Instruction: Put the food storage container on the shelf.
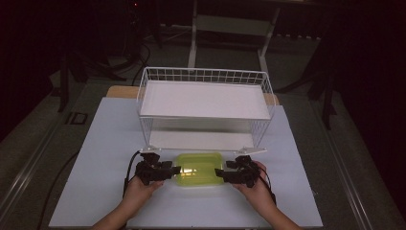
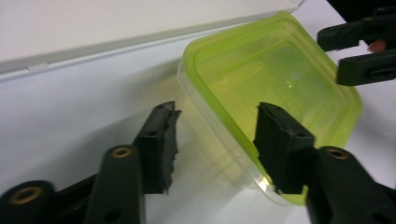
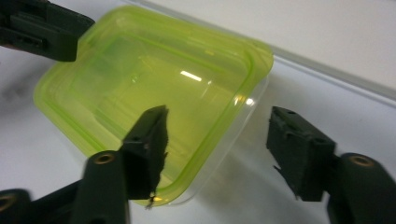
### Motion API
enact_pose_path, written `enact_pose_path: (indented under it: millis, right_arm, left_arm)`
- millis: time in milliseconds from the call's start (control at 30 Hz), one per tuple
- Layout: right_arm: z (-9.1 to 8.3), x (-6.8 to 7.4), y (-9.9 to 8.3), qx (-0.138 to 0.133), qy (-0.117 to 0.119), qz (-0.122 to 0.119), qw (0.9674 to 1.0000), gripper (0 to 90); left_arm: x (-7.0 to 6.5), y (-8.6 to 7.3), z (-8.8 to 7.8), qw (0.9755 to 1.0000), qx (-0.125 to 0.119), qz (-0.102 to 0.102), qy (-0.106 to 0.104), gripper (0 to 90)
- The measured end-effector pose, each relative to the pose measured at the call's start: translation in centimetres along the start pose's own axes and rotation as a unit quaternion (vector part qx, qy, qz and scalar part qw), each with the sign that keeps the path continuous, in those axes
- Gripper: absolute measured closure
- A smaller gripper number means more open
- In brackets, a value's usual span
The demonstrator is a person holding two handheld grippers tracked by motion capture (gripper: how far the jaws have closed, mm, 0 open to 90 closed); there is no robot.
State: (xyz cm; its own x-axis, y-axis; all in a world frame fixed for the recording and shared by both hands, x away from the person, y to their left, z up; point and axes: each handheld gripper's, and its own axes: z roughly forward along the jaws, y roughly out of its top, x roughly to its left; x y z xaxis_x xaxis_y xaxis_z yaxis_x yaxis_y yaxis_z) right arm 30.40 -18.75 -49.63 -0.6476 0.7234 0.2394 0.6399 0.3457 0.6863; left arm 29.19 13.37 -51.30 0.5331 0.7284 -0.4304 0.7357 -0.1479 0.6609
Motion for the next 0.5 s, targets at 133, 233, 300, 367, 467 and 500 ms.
enact_pose_path:
  millis: [133, 233, 300, 367, 467, 500]
  right_arm:
    - [0.4, -0.2, -0.2, 0.013, 0.0, 0.008, 0.9999, 44.3]
    - [0.3, -0.4, -0.2, 0.017, 0.003, 0.018, 0.9997, 48.9]
    - [0.2, -0.3, -0.1, 0.018, 0.002, 0.018, 0.9997, 54.5]
    - [0.1, -0.2, -0.1, 0.02, 0.008, 0.023, 0.9995, 59.7]
    - [-0.1, 0.0, -0.2, 0.017, 0.004, 0.028, 0.9995, 64.2]
    - [-0.2, 0.0, -0.3, 0.016, 0.008, 0.032, 0.9993, 64.7]
  left_arm:
    - [0.0, 0.1, 0.1, 0.9998, 0.005, -0.004, -0.018, 58.4]
    - [0.0, 0.1, 0.2, 0.9998, 0.008, -0.003, -0.019, 59.2]
    - [-0.2, 0.1, 0.2, 0.9998, 0.01, 0.002, -0.016, 61.5]
    - [-0.3, 0.1, 0.2, 0.9998, 0.012, 0.002, -0.016, 61.9]
    - [-0.8, -0.1, 0.0, 0.9999, 0.007, 0.008, -0.013, 64.1]
    - [-0.9, -0.2, 0.0, 0.9999, 0.005, 0.009, -0.011, 64.8]
